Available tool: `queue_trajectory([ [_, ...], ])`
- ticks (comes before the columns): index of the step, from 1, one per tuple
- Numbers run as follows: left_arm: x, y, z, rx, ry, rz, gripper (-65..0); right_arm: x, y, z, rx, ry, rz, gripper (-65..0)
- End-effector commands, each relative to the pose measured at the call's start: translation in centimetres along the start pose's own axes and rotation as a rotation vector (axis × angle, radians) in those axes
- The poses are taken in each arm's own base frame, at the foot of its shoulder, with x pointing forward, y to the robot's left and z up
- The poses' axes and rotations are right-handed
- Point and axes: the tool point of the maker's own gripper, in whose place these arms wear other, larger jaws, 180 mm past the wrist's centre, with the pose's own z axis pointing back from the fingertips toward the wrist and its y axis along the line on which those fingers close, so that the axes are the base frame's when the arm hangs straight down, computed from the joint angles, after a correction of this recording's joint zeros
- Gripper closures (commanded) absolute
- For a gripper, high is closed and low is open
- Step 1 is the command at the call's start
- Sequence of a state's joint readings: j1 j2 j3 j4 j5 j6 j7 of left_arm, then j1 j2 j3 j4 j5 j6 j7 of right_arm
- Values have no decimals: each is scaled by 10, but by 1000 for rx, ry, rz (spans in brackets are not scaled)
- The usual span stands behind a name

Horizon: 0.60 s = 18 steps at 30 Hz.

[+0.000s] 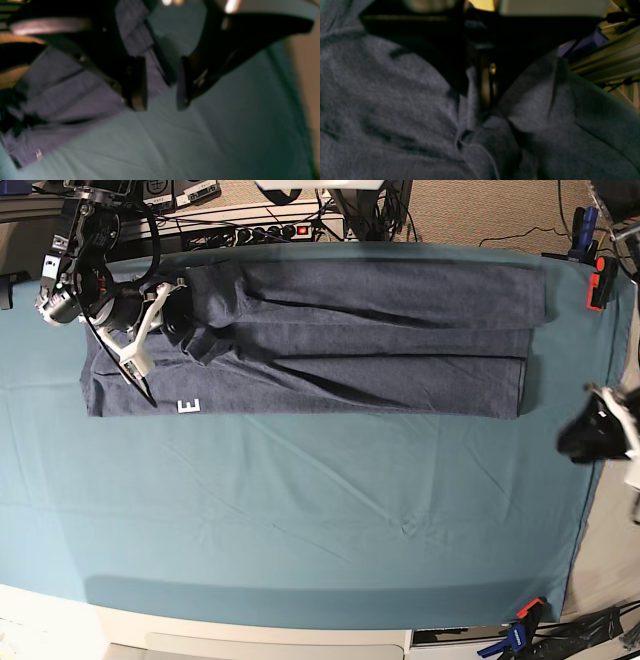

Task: Fold the T-shirt properly
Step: 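Fold the strip's end inward over the shirt with the right gripper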

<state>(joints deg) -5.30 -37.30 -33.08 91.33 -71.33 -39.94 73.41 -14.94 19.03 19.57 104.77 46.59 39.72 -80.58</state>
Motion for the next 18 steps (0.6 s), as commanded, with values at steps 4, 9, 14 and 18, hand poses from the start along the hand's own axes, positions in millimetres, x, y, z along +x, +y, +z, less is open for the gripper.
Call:
queue_trajectory([
  [4, 47, 22, 37, 92, -163, -42, -196, 10, -3, 7, -9, -29, 26, 0],
  [9, 59, 36, 62, 158, -189, -64, -195, 10, -3, 7, -8, -30, 26, 0],
  [14, 62, 38, 67, 169, -182, -77, -195, 13, 2, 9, 22, -51, 25, 0],
  [18, 61, 39, 67, 173, -179, -77, -195, 16, 5, 15, 64, -71, 29, 0],
])
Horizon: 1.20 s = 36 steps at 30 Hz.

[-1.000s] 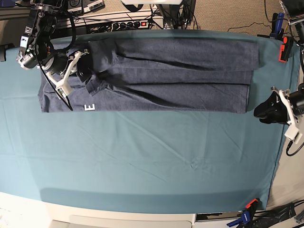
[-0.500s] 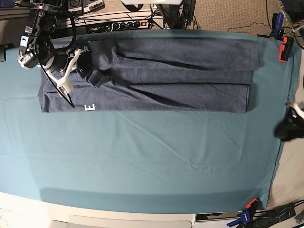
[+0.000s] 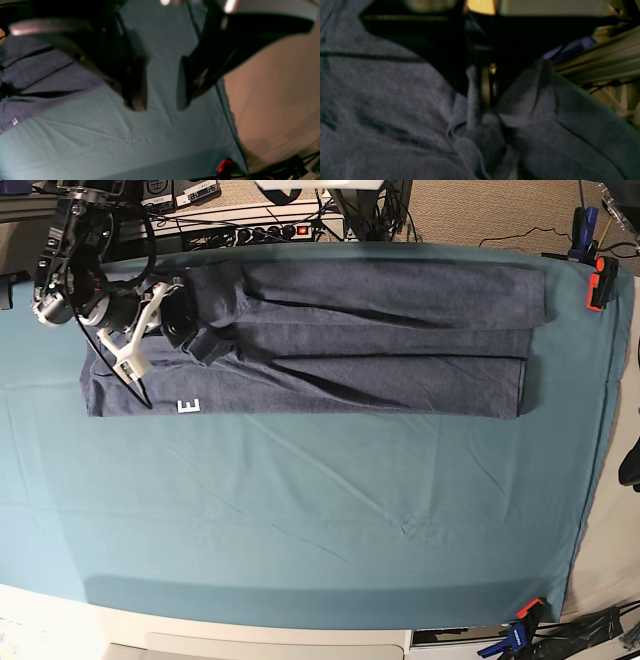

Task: Fold the T-shirt properly
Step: 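Fold the strip's end inward over the shirt with the right gripper, then press the folded end down near the 'E' print with the right gripper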

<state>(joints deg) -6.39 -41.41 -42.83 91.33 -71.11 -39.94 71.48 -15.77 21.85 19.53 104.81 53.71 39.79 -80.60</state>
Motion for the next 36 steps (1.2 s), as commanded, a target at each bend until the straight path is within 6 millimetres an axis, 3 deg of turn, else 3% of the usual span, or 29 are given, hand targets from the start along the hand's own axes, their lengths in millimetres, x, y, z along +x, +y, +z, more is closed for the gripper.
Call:
queue_trajectory([
  [1, 20, 2, 7, 10, -46, -38, -195, 9, -1, 7, -1, -27, 26, -45],
  [3, 20, 2, 7, 10, -47, -38, -196, 7, 0, 9, 10, -24, 26, -144],
  [5, 20, 2, 7, 10, -47, -38, -196, 5, 3, 10, 28, -28, 20, -190],
  [12, 20, 3, 7, 15, -44, -40, -196, 28, 30, 16, 186, -154, -12, -189],
  [19, 19, 4, 7, 21, -39, -41, -196, 29, 24, 13, 148, -144, -3, -189],
  [21, 19, 4, 7, 20, -38, -41, -196, 26, 15, 10, 94, -127, 4, -173],
  [26, 19, 4, 7, 21, -39, -41, -195, 44, 6, 6, 24, -212, 9, 0],
  [32, 19, 4, 7, 21, -37, -41, -195, 86, -1, 3, -44, -358, 27, 0],
  [36, 13, 4, 7, 21, -24, -36, -195, 95, -13, 1, -127, -370, 25, 0],
])
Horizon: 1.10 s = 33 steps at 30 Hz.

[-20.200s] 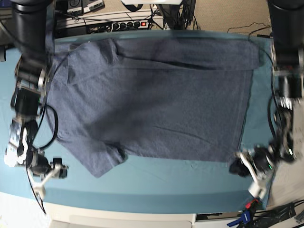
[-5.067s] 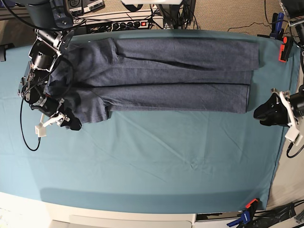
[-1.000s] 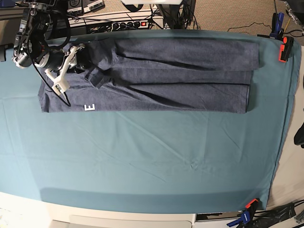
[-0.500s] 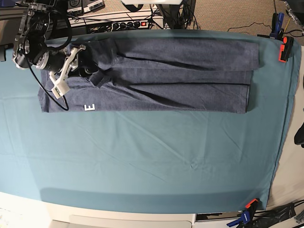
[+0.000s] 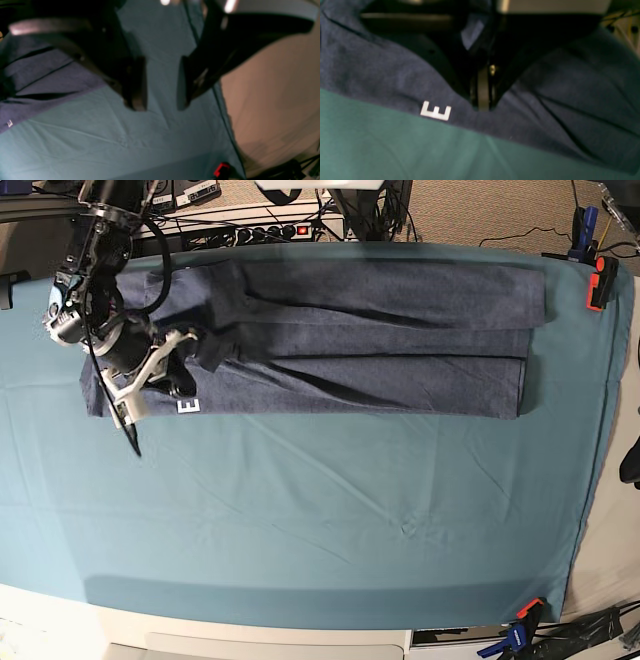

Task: Fold the T-shirt properly
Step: 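Press the folded end down near the 'E' print with the right gripper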

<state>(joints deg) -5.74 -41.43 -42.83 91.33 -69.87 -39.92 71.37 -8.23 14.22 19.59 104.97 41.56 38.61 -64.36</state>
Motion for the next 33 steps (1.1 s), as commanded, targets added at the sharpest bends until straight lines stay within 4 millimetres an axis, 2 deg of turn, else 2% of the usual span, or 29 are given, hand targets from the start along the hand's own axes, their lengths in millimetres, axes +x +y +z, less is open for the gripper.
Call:
queue_trajectory([
  [1, 17, 2, 7, 9, -41, -34, -195, 11, -2, 4, -1, -29, 17, 0],
  [11, 15, 2, 7, 9, -38, -30, -195, -29, 33, 10, 174, 138, -41, 0],
  [16, 15, 2, 7, 9, -39, -30, -195, -36, 48, 18, 256, 123, -87, 0],
  [19, 15, 2, 7, 9, -39, -30, -195, -45, 47, 26, 264, 151, -88, 0],
  [28, 15, 2, 7, 9, -39, -30, -195, -75, 24, 53, 217, 296, -30, 0],
  [31, 15, 2, 7, 9, -40, -30, -195, -80, 20, 58, 210, 321, -20, 0],
  [33, 15, 2, 7, 9, -40, -31, -195, -77, 24, 59, 236, 307, -32, 0],
])
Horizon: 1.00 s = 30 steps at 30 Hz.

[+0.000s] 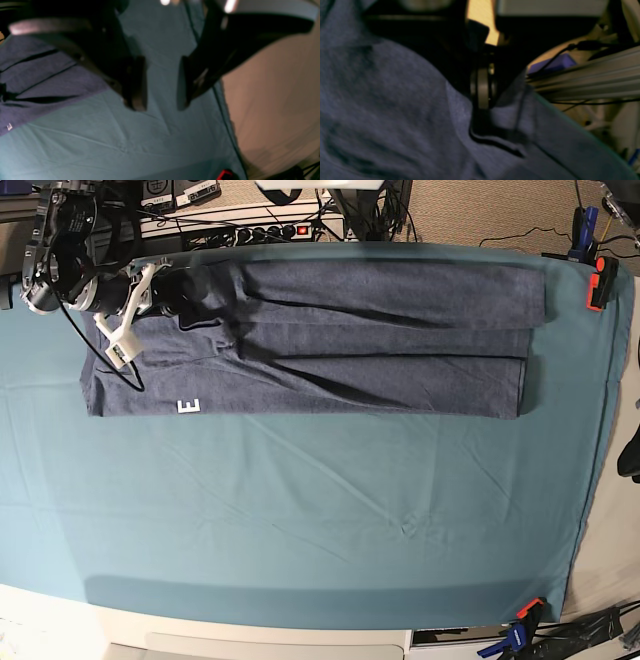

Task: Fold the T-shirt properly
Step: 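Press the folded end down near the 'E' print with the right gripper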

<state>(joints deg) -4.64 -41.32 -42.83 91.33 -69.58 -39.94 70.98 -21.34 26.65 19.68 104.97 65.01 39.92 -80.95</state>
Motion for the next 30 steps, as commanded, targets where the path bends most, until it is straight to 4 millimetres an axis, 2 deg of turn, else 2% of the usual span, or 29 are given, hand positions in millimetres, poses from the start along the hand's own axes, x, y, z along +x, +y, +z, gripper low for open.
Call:
queue_trajectory([
  [1, 22, 2, 8, 9, -53, -38, -195, 12, 5, 5, 24, -47, 16, 0],
  [7, 22, 2, 8, 9, -53, -38, -195, 24, 18, 7, 99, -111, 1, 0],
  [12, 21, 3, 8, 10, -51, -38, -195, 28, 23, 8, 127, -134, -6, -172],
  [16, 20, 4, 8, 18, -43, -41, -195, 41, 37, 13, 210, -206, -21, -187],
  [19, 11, 13, 8, 67, -4, -15, -196, 56, 48, 17, 253, -263, -7, -187],
  [23, -22, 19, 6, 103, 77, 80, -196, 84, 59, 18, 266, -356, 37, -187],
  [25, -45, 12, 2, 88, 132, 118, -220, 99, 60, 19, 270, -411, 43, -187],
  [30, -97, -19, -11, 6, 225, 204, -257, 106, 38, 3, 122, -378, 69, -187],
])
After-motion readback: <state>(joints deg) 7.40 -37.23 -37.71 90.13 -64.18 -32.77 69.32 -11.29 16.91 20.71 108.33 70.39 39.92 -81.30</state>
